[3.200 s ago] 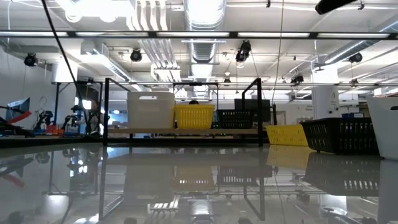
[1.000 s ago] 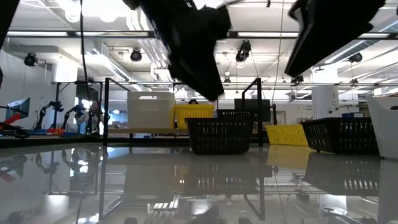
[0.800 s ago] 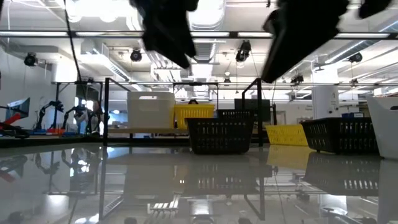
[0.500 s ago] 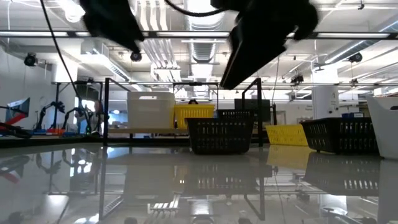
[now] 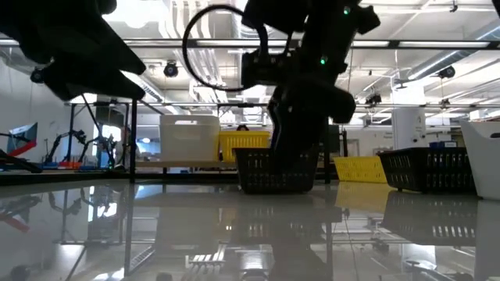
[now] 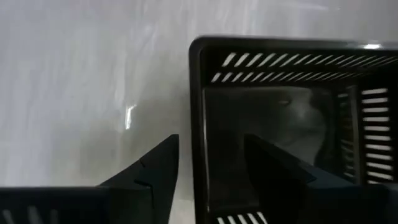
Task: Stack baskets on shelf by color
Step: Stack the bottom black bin on top of the black bin on the shelf
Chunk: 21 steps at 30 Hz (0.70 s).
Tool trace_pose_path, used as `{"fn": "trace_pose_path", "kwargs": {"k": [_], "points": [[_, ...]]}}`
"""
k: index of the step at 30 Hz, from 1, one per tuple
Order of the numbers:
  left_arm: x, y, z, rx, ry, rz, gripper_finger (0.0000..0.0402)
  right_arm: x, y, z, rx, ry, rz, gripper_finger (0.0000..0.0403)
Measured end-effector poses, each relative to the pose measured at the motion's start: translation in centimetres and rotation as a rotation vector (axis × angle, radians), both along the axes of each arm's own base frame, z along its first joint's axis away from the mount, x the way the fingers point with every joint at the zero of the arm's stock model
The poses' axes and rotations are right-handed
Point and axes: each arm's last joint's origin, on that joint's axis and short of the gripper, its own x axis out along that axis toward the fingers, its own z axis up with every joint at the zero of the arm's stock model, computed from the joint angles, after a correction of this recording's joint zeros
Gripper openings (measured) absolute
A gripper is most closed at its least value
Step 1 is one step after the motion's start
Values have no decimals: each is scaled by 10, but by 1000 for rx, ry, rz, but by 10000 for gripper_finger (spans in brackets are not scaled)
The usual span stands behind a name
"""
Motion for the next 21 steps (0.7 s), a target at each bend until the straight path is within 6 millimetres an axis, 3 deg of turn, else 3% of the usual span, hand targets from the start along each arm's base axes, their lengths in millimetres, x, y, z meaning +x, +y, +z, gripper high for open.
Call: {"fn": "trace_pose_path", "kwargs": {"k": [4,9,11,17,21], "points": [[5,-5,-18,9,-27,7,212,1,-2,-5,-9,20,9,116],[16,-13,-41,33,-28,32,212,-1,2,-2,-6,20,23,23],[21,-17,-49,27,-37,35,212,-5,8,6,-5,10,37,14],[33,-27,-67,20,-43,34,213,-21,28,73,-72,-123,71,9],[36,-29,-73,30,-27,30,213,-32,17,124,-178,-243,55,9]]}}
